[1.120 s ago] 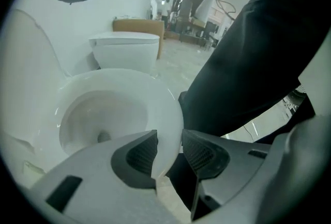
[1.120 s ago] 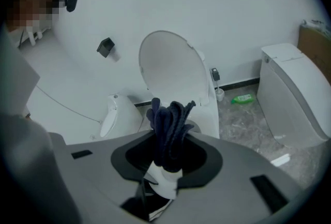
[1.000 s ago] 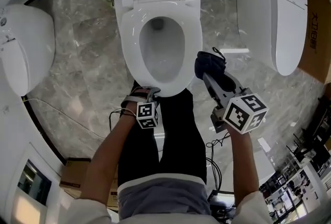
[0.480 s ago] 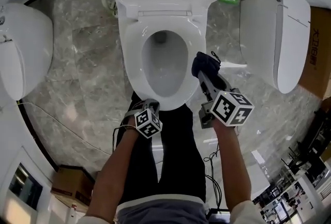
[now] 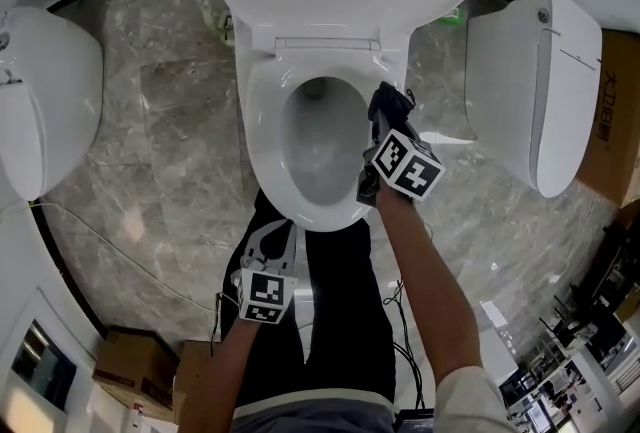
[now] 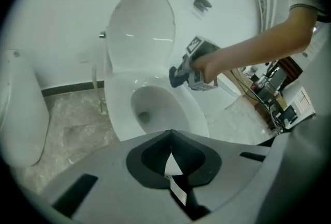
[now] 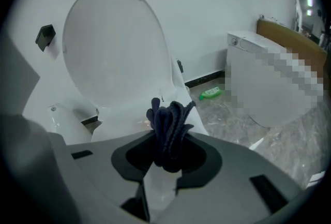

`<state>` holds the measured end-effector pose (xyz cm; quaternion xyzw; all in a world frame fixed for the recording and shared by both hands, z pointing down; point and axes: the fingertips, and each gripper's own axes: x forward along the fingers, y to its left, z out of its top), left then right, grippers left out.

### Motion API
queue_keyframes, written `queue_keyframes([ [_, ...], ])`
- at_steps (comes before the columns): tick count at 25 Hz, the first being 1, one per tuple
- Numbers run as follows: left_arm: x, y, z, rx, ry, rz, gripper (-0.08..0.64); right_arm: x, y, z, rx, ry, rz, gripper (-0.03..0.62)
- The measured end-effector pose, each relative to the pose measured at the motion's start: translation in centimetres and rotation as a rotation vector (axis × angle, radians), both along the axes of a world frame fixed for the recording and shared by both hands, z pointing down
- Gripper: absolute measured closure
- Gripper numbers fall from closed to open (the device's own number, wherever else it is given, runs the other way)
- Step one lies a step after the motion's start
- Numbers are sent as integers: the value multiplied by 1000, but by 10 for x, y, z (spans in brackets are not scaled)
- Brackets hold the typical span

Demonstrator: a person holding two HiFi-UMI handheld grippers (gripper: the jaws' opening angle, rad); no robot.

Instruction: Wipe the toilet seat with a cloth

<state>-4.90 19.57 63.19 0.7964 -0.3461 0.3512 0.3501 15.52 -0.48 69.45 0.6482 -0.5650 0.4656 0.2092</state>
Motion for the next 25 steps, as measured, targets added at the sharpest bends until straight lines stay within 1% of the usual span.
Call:
queue_keyframes([
  [2, -13, -6, -12, 12, -25, -75, 552, -7, -9, 3, 11, 15, -15, 494],
  [4, -29, -8, -20, 5, -52, -151, 551, -15, -19, 6, 17, 39, -40, 494],
  [7, -50, -9, -29, -7, -65, -274, 551, -21, -32, 12, 16, 98, -59, 494],
  [9, -60, -10, -33, -6, -67, -331, 551, -26, -43, 18, 14, 128, -66, 494],
  [10, -62, -10, -34, -6, -69, -343, 551, -29, -47, 20, 13, 138, -70, 494],
  [13, -63, -8, -31, -13, -58, -330, 551, -40, -55, 25, 14, 158, -87, 491],
  [16, -54, -6, -30, -32, 1, -279, 551, -54, -60, 27, 21, 159, -110, 489],
  [17, -52, -5, -30, -38, 9, -266, 551, -59, -62, 28, 22, 156, -116, 489],
  [19, -51, -2, -29, -47, 3, -255, 551, -66, -64, 29, 22, 151, -126, 489],
  [21, -51, 1, -28, -61, 11, -262, 551, -71, -66, 30, 22, 152, -136, 489],
  [23, -46, 3, -30, -83, 51, -270, 551, -76, -67, 31, 24, 155, -151, 489],
  [25, -39, 3, -35, -89, 86, -250, 551, -83, -69, 31, 31, 156, -169, 489],
])
